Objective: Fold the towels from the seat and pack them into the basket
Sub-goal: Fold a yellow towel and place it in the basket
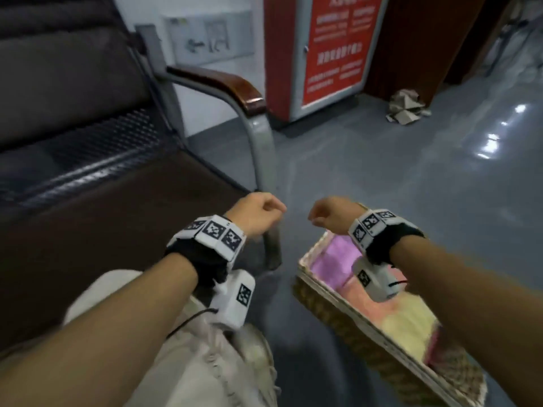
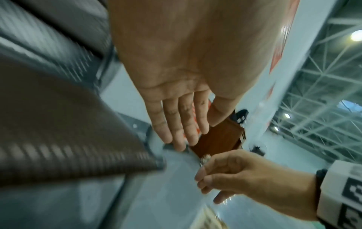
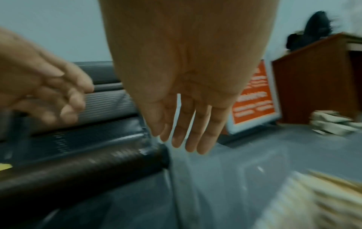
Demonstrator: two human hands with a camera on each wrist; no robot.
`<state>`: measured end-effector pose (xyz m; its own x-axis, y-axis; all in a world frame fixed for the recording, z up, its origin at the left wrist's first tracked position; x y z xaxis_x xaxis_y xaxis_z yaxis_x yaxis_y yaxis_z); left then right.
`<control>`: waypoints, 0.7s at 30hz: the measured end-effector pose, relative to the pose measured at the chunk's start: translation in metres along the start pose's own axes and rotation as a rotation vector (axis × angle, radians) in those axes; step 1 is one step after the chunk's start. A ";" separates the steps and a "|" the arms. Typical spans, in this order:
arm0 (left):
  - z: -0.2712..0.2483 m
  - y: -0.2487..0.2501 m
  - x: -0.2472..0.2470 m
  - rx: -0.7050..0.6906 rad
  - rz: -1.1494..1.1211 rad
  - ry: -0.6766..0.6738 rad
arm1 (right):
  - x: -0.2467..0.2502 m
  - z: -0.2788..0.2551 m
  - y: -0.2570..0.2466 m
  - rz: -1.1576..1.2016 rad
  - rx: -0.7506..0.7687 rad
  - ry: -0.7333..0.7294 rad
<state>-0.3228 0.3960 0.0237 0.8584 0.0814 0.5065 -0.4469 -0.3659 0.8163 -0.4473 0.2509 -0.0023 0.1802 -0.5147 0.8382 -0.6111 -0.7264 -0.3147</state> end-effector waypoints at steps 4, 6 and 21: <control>-0.079 -0.007 0.102 -0.023 -0.079 0.234 | 0.038 0.020 -0.142 -0.165 0.249 0.032; -0.126 -0.020 0.143 -0.029 -0.119 0.352 | 0.051 0.021 -0.213 -0.242 0.361 0.059; -0.383 -0.275 0.245 0.664 0.000 0.645 | -0.089 0.051 -0.570 -0.634 0.877 -0.186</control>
<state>-0.0860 0.8716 0.0292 0.4629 0.5091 0.7256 -0.0396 -0.8059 0.5907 -0.0756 0.6876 0.0802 0.4268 0.0595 0.9024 0.3805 -0.9170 -0.1195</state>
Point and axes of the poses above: each hand's wrist, its own z-axis towards the middle knuckle, its own x-axis out of the back of the hand, y = z × x, the point moved 2 cm from there along z, towards the middle knuckle, and after that the axes turned 12 degrees about -y, right-handed, at the moved point
